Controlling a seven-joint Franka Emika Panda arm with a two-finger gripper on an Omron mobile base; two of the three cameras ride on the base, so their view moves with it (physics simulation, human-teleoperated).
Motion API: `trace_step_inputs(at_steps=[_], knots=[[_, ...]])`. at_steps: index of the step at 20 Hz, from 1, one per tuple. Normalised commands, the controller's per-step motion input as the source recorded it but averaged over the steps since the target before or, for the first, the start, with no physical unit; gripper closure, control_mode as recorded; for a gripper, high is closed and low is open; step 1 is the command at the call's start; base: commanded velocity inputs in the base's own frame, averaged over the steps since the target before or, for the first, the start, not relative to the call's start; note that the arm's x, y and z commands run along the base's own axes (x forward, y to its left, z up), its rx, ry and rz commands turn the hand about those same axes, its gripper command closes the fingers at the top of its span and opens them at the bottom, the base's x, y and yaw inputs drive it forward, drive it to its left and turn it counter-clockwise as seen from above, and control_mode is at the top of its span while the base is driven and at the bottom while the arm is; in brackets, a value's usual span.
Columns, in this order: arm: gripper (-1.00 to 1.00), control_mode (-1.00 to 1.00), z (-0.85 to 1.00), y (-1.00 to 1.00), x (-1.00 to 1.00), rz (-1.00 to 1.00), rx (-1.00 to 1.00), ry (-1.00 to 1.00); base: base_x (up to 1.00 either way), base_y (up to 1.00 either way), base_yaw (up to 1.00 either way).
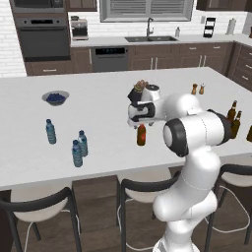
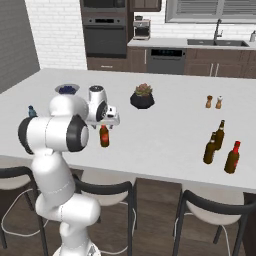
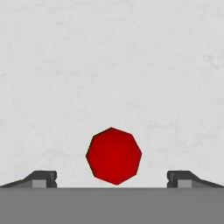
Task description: Move the plastic bottles in the middle to the plastics group, and the glass bottles in the middle to the glass group.
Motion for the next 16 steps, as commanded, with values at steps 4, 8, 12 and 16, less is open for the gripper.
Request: trace_step_inputs(at_steps=[4, 8, 12, 16], knots=[[-1.0, -1.0, -0.26, 0.0, 0.04, 0.0, 0.0, 0.0, 0.0, 0.0, 0.0], [-1.0, -1.0, -0.3, 0.0, 0.08, 0.0, 0.0, 0.0, 0.0, 0.0, 0.0], [-1.0, -1.0, -0.08, 0.0, 0.0, 0.0, 0.0, 0.0, 0.0, 0.0, 0.0], [-1.0, -1.0, 0.0, 0.0, -0.15, 0.0, 0.0, 0.0, 0.0, 0.0, 0.0]])
